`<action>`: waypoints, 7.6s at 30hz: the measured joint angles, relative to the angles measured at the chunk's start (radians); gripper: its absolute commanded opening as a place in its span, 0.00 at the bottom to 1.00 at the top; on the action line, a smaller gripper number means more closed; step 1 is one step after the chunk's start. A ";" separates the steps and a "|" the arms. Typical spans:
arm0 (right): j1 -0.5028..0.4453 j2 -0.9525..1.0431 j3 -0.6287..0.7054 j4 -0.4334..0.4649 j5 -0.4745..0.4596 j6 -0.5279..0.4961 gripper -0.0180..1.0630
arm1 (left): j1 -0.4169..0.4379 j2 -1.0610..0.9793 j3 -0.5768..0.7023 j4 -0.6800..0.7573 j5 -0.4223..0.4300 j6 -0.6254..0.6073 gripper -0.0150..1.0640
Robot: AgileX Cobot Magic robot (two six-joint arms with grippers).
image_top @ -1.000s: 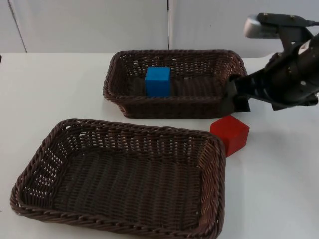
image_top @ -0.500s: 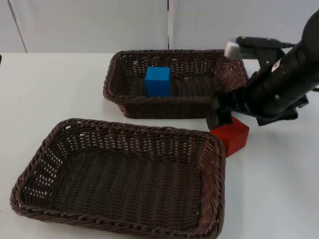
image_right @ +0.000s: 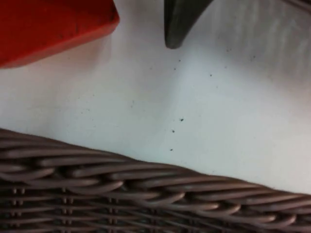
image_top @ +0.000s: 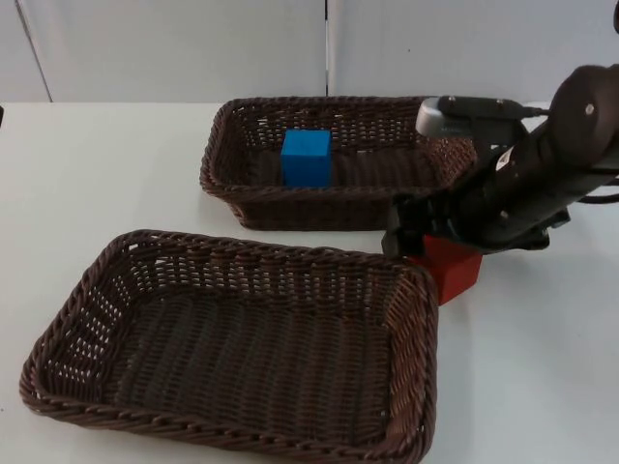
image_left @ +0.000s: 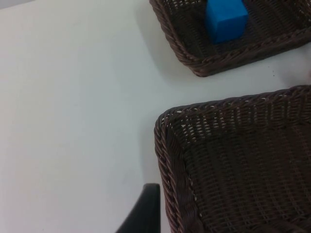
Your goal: Pick up one cube with the left hand and place it into the upper basket. Pick up one cube with the right hand and place it into the lower basket.
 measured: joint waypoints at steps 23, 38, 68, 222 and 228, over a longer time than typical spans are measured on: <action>0.000 -0.092 0.000 -0.040 0.036 0.000 0.01 | 0.000 0.000 0.000 -0.008 0.000 0.000 0.85; 0.000 -0.396 0.000 -0.130 0.219 0.000 0.01 | 0.000 0.000 0.000 -0.010 0.000 0.000 0.85; 0.161 -0.400 0.000 -0.132 0.244 -0.066 0.01 | 0.000 0.000 0.000 -0.012 0.000 0.000 0.85; 0.406 -0.952 0.148 -0.136 0.352 -0.150 0.66 | 0.000 -0.389 0.000 -0.017 0.122 0.038 0.85; 0.406 -1.064 0.241 -0.156 0.341 -0.154 0.66 | 0.000 -0.456 0.000 -0.017 0.181 0.038 0.85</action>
